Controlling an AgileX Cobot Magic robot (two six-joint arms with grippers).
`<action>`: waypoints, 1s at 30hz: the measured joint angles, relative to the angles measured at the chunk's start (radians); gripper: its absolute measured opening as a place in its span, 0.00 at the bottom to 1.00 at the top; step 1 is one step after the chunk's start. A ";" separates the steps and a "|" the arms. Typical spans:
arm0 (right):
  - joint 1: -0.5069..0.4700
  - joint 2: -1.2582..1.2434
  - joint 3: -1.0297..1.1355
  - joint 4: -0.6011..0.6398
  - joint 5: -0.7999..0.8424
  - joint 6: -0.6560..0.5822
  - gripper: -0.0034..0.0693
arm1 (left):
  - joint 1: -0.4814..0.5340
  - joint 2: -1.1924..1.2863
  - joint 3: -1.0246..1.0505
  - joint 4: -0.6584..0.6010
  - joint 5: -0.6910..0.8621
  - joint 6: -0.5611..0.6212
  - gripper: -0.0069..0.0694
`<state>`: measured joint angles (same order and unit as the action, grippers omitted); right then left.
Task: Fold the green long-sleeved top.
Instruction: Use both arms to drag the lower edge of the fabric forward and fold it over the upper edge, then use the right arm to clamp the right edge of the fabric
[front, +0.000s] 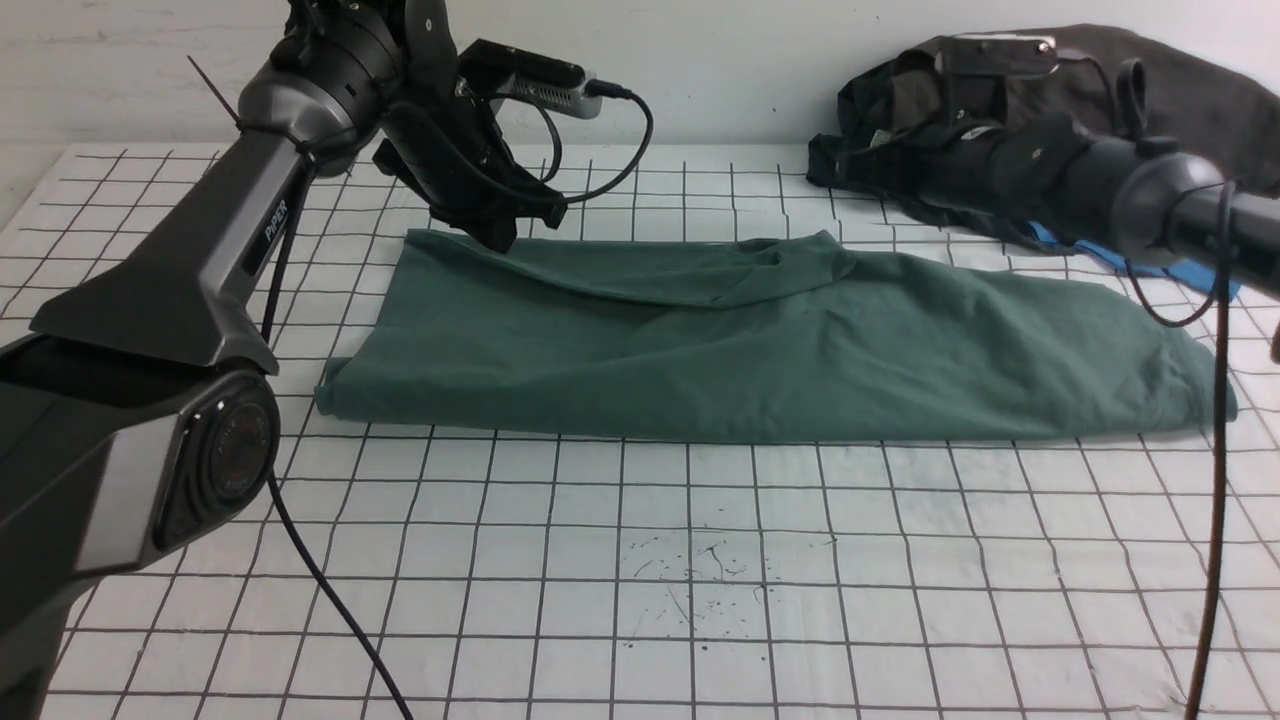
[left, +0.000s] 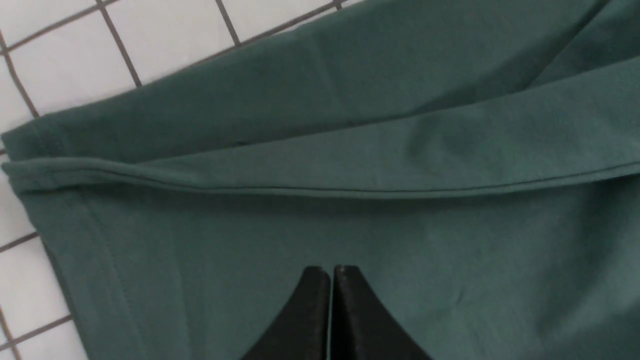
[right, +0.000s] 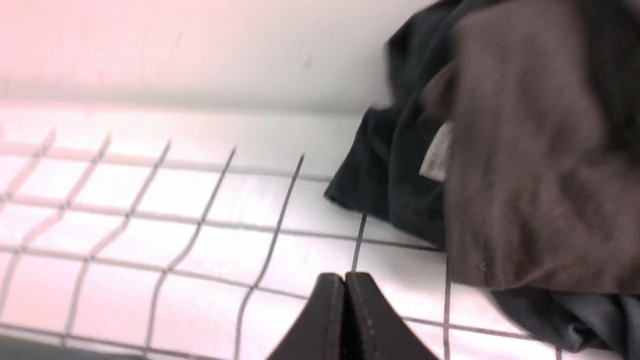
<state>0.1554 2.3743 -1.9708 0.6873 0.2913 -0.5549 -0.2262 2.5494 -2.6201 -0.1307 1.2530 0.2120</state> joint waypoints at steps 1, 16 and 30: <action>-0.002 0.000 -0.017 0.001 0.066 -0.003 0.03 | 0.000 0.000 0.002 -0.002 0.000 0.000 0.08; 0.090 0.127 -0.056 0.208 0.353 -0.536 0.03 | 0.000 0.003 0.009 -0.079 0.000 0.001 0.08; 0.039 0.052 -0.056 0.537 0.215 -0.576 0.03 | 0.000 -0.071 0.030 -0.073 0.000 0.008 0.08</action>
<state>0.1943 2.4265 -2.0270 1.2240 0.5065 -1.1307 -0.2262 2.4788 -2.5904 -0.2036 1.2530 0.2196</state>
